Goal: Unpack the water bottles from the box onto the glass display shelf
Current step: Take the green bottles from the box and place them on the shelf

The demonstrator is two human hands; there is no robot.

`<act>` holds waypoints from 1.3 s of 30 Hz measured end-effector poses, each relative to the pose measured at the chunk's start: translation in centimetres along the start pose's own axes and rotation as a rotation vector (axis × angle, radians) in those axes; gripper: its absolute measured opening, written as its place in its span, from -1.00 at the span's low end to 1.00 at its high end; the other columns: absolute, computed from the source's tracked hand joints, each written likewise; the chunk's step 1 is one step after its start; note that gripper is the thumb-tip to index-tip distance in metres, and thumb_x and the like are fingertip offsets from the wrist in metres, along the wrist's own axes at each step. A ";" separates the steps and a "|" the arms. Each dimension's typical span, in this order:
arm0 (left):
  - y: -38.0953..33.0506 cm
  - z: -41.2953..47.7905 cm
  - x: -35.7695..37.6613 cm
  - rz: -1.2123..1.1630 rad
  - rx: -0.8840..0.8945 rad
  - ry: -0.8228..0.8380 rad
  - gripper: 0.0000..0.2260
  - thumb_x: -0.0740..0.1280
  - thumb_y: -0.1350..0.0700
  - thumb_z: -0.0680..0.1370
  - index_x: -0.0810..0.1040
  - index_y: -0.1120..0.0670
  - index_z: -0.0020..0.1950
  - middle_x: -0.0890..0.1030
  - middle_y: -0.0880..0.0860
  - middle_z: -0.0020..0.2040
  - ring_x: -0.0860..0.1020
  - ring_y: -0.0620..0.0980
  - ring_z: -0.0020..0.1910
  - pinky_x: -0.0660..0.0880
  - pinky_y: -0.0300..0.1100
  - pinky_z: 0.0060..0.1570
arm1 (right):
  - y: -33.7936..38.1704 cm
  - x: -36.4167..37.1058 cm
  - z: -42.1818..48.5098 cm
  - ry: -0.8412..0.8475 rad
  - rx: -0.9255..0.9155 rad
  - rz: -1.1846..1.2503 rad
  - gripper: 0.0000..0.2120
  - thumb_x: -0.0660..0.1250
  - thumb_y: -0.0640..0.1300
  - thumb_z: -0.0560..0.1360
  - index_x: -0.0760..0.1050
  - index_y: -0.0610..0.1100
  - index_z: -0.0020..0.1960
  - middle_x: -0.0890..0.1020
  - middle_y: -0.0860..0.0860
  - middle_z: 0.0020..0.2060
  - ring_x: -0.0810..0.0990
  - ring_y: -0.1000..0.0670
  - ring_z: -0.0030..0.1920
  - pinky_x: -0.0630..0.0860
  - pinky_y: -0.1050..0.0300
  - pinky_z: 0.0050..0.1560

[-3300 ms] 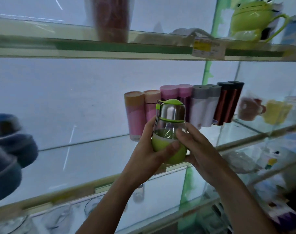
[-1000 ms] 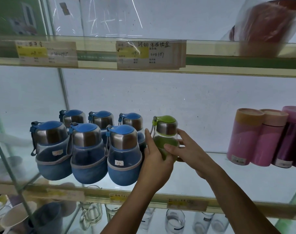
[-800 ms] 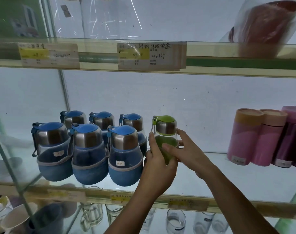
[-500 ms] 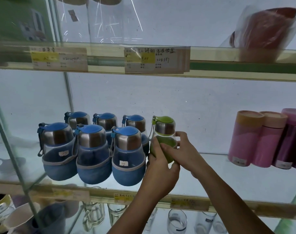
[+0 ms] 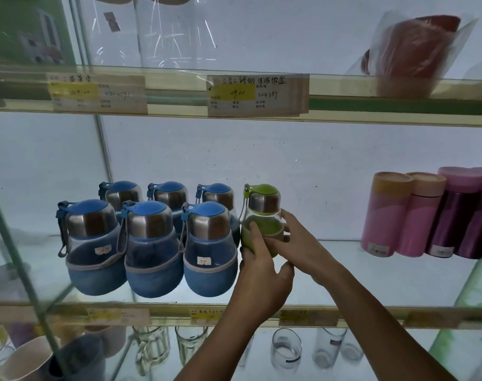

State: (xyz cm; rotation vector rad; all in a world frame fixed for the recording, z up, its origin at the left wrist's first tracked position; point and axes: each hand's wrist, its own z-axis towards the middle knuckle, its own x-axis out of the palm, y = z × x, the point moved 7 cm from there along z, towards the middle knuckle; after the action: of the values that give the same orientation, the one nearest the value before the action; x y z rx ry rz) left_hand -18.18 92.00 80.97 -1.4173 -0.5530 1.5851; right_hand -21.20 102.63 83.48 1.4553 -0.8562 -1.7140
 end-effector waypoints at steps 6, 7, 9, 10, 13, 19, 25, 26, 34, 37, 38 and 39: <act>-0.7 -1.0 -0.1 0.042 0.068 -0.031 -0.20 0.32 -0.07 0.63 -0.21 -0.09 0.64 -0.04 -0.01 0.65 0.05 0.03 0.63 0.22 -0.04 0.50 | -0.7 -0.6 -1.3 -0.039 0.069 0.016 -0.26 0.42 0.08 0.59 0.10 0.12 0.63 0.42 -0.03 0.51 0.51 -0.08 0.40 0.49 -0.01 0.33; -0.9 -1.2 -0.1 0.052 0.087 -0.038 -0.21 0.32 -0.06 0.63 -0.19 -0.08 0.64 -0.03 -0.01 0.63 0.04 0.02 0.62 0.22 -0.07 0.49 | -0.8 -0.8 -1.6 -0.049 0.076 0.005 -0.27 0.42 0.08 0.59 0.10 0.12 0.63 0.41 -0.04 0.52 0.50 -0.08 0.40 0.49 0.00 0.32; -1.3 -1.5 -0.3 0.048 0.126 -0.052 -0.24 0.32 -0.05 0.63 -0.13 -0.08 0.64 0.02 -0.02 0.58 0.06 -0.01 0.59 0.23 -0.12 0.47 | -1.0 -1.4 -2.3 -0.072 0.080 -0.006 -0.30 0.40 0.07 0.60 0.13 0.12 0.62 0.40 -0.05 0.51 0.51 -0.06 0.36 0.51 0.05 0.27; -1.6 -1.6 -0.3 0.036 0.140 -0.055 -0.26 0.32 -0.05 0.63 -0.10 -0.09 0.64 0.05 -0.02 0.57 0.09 -0.02 0.57 0.24 -0.13 0.46 | -1.2 -1.8 -2.7 -0.086 0.080 -0.009 -0.32 0.40 0.06 0.60 0.15 0.11 0.62 0.41 -0.04 0.50 0.51 -0.03 0.32 0.51 0.09 0.23; -2.1 -1.5 -0.3 -0.022 0.152 -0.057 -0.33 0.32 -0.05 0.63 0.01 -0.10 0.62 0.16 0.01 0.55 0.21 -0.03 0.52 0.31 -0.09 0.44 | -1.5 -2.9 -3.9 -0.115 0.084 -0.021 -0.41 0.37 0.03 0.62 0.24 0.09 0.59 0.45 -0.03 0.47 0.52 0.01 0.28 0.51 0.12 0.22; -3.5 -1.0 2.0 -0.075 0.159 0.016 -0.42 0.35 -0.08 0.61 0.18 -0.15 0.57 0.33 -0.01 0.50 0.38 0.01 0.44 0.46 0.06 0.37 | -2.9 -6.0 -6.3 -0.197 0.096 0.008 -0.57 0.36 0.02 0.63 0.43 0.10 0.48 0.55 0.03 0.35 0.60 0.03 0.28 0.56 -0.09 0.35; -6.2 -0.9 5.5 -0.146 0.223 0.074 -0.50 0.35 -0.03 0.61 0.29 -0.13 0.52 0.46 0.01 0.37 0.44 -0.04 0.34 0.48 0.02 0.32 | -4.3 -10.0 -9.9 -0.301 0.090 0.078 -0.66 0.35 -0.03 0.64 0.52 0.07 0.41 0.62 0.04 0.24 0.66 0.05 0.20 0.62 -0.05 0.28; -6.8 -1.1 6.3 -0.166 0.237 0.086 -0.52 0.35 -0.03 0.61 0.31 -0.13 0.51 0.47 0.00 0.34 0.44 -0.06 0.33 0.49 0.01 0.30 | -4.6 -10.7 -10.7 -0.321 0.091 0.087 -0.67 0.35 -0.03 0.64 0.54 0.08 0.39 0.63 0.05 0.22 0.67 0.05 0.18 0.62 -0.05 0.27; -11.2 -3.4 12.7 -0.344 0.353 0.187 -0.66 0.35 0.06 0.62 0.46 -0.15 0.39 0.49 -0.15 0.25 0.45 -0.33 0.26 0.50 -0.31 0.14 | -8.1 -16.7 -17.6 -0.436 0.159 0.116 -0.71 0.37 -0.03 0.63 0.57 0.09 0.34 0.66 0.06 0.20 0.71 0.12 0.09 0.64 0.07 0.22; -12.8 -4.4 15.5 -0.386 0.366 0.257 -0.65 0.34 0.10 0.63 0.47 -0.13 0.40 0.51 -0.15 0.27 0.46 -0.34 0.26 0.49 -0.41 0.08 | -9.9 -18.7 -19.8 -0.469 0.193 0.148 -0.71 0.36 -0.06 0.64 0.56 0.05 0.35 0.66 0.02 0.18 0.70 0.08 0.10 0.65 0.05 0.20; -13.2 -4.8 16.4 -0.390 0.373 0.279 -0.65 0.34 0.10 0.63 0.47 -0.12 0.41 0.52 -0.15 0.27 0.47 -0.33 0.26 0.48 -0.45 0.06 | -10.7 -19.3 -20.5 -0.479 0.210 0.161 -0.71 0.36 -0.07 0.64 0.57 0.06 0.35 0.66 0.02 0.18 0.69 0.10 0.11 0.65 0.05 0.20; -13.7 -5.2 17.4 -0.393 0.382 0.298 -0.65 0.34 0.10 0.63 0.47 -0.11 0.41 0.53 -0.14 0.26 0.48 -0.32 0.26 0.46 -0.49 0.05 | -11.3 -19.8 -21.3 -0.486 0.222 0.172 -0.72 0.37 -0.08 0.64 0.57 0.06 0.34 0.65 0.02 0.18 0.68 0.12 0.12 0.66 0.06 0.19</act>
State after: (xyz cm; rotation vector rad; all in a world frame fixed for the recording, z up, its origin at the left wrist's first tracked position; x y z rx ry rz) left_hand -7.51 112.05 81.54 -1.1421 -0.3055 1.0735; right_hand 0.75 124.70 81.01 1.0674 -1.4248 -1.9154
